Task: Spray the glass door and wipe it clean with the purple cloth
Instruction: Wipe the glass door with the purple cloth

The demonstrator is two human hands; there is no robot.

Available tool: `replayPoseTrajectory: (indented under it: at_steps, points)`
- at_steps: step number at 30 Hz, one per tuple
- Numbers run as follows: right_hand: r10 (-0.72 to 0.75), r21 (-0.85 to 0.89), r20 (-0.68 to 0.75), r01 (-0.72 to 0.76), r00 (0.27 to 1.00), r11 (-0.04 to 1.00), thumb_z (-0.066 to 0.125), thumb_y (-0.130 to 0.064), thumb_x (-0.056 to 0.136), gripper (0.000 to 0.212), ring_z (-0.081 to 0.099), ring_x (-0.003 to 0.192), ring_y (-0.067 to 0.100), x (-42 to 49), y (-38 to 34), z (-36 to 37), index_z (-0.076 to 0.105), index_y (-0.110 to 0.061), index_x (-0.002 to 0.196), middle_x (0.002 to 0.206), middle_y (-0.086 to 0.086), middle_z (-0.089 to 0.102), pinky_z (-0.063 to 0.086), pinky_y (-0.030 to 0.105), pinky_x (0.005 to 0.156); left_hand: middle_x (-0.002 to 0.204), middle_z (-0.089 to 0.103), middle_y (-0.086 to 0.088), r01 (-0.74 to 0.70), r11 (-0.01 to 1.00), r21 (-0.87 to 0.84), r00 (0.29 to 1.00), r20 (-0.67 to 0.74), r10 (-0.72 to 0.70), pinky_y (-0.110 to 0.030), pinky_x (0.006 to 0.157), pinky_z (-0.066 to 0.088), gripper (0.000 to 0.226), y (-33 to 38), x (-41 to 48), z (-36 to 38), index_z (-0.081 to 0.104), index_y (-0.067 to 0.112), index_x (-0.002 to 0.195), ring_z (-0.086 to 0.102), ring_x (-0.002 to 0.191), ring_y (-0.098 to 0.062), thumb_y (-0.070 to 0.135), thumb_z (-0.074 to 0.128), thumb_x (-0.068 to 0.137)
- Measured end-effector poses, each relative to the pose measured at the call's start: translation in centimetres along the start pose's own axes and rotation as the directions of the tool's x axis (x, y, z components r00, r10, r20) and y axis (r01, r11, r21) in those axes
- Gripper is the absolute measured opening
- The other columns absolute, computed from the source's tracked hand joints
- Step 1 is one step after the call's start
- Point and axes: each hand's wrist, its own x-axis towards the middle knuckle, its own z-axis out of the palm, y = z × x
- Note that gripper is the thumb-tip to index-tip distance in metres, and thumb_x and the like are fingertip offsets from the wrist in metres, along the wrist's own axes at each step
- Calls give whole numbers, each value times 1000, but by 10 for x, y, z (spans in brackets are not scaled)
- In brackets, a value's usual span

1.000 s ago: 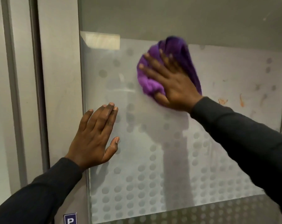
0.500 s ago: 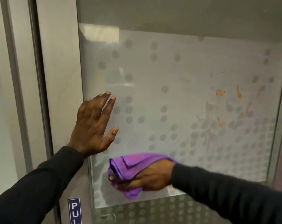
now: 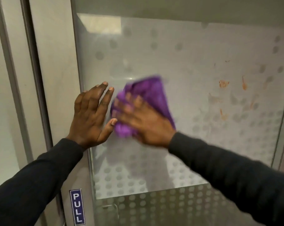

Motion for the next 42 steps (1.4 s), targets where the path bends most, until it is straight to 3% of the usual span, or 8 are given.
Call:
replayPoseTrajectory:
  at_steps: [3, 8, 12, 14, 20, 34, 38, 42]
  points:
    - [-256, 241, 312, 184, 915, 953, 43, -36, 108, 44, 42, 145, 13, -74, -61, 35, 44, -33, 152, 158, -11, 44, 34, 41, 120, 158, 34, -23, -20, 1000, -11, 1000, -16, 20, -55, 111, 30, 77, 9, 5, -1, 36, 2, 153, 36, 143, -40, 55, 30, 98]
    - [-448, 359, 426, 308, 786, 881, 50, -16, 103, 50, 38, 146, 25, -111, -52, 38, 47, -28, 152, 160, -3, 43, 26, 42, 124, 158, 33, -20, -130, 991, -10, 991, 8, 130, -52, 115, 25, 75, 38, 26, 3, 35, 4, 153, 34, 144, -36, 55, 28, 99]
    - [-172, 72, 256, 159, 951, 985, 50, -38, 103, 46, 51, 120, 7, -67, 42, -20, 46, -40, 149, 145, -14, 54, 42, 21, 97, 158, 38, -22, -104, 994, -21, 994, 12, 104, -53, 115, 27, 74, 63, 54, 10, 40, 2, 152, 35, 144, -36, 52, 29, 100]
    - [14, -129, 90, -3, 996, 992, 44, -40, 103, 55, 42, 143, 22, -51, 93, -56, 39, -25, 156, 160, 4, 42, 33, 31, 116, 156, 40, -23, -110, 994, -24, 994, 10, 111, -53, 114, 29, 73, 76, 69, 15, 42, 0, 151, 35, 143, -36, 52, 32, 100]
    - [322, -204, -200, -361, 925, 910, 41, -46, 102, 63, 9, 157, 38, -63, 84, -34, 38, -12, 155, 165, 18, 28, 9, 55, 127, 155, 41, -24, -85, 996, -7, 996, -5, 85, -54, 114, 30, 73, 115, 110, 27, 44, 1, 150, 35, 142, -37, 50, 39, 97]
    - [291, -124, 24, -286, 956, 950, 46, -42, 101, 68, 13, 158, 30, -245, 68, -16, 23, -24, 162, 168, 11, 23, 7, 38, 129, 167, 15, -21, -234, 932, 276, 970, 134, 204, -56, 124, 17, 81, 136, 119, 65, 18, 4, 161, 17, 155, -37, 58, 25, 101]
    - [570, -165, -228, -608, 790, 776, 40, -37, 95, 76, 2, 159, 21, -225, 140, -67, 6, -33, 163, 168, 8, 19, -4, 40, 128, 168, 13, -21, -230, 932, 280, 971, 136, 199, -56, 124, 17, 81, 137, 120, 66, 17, 4, 161, 17, 155, -36, 58, 24, 101]
    - [831, 170, -437, -875, 344, 453, 44, -34, 90, 80, 14, 158, 28, -185, 126, -56, 12, -27, 163, 170, 3, 15, 8, 51, 128, 168, 12, -20, -227, 937, 266, 972, 113, 204, -56, 124, 17, 80, 136, 119, 66, 18, 5, 161, 15, 156, -35, 58, 26, 101]
